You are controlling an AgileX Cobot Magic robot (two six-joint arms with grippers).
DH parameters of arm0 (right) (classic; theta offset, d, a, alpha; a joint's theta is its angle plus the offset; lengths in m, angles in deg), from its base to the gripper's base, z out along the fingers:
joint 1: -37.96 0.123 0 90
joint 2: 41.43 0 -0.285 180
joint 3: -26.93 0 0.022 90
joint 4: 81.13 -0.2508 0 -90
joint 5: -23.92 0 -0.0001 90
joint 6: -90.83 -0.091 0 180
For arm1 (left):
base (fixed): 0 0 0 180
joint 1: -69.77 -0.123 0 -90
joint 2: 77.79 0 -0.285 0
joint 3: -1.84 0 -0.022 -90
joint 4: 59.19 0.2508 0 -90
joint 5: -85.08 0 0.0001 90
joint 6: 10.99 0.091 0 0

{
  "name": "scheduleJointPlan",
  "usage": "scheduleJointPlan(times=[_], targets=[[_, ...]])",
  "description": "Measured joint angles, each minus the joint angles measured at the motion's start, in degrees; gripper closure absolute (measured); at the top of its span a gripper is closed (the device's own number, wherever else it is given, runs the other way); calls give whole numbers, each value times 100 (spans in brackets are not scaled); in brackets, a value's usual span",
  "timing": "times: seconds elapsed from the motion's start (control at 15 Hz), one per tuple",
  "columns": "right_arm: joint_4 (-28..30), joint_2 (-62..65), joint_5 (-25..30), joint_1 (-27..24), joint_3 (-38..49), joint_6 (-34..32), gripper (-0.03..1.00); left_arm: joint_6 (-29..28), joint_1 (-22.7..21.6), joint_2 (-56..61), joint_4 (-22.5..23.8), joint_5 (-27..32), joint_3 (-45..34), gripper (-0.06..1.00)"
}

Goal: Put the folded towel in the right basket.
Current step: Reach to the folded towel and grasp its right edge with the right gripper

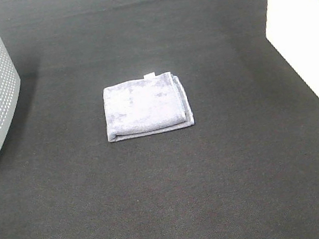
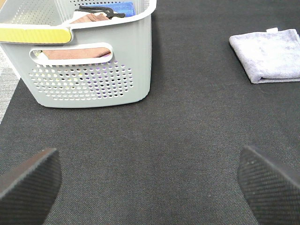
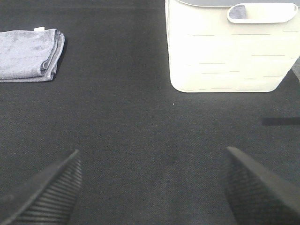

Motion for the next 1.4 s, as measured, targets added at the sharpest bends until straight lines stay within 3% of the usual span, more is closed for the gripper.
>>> scheduleJointPlan(times=[1.4], targets=[[0,0,0,0,0,0,20,0,0,0,0,0,0,-3]])
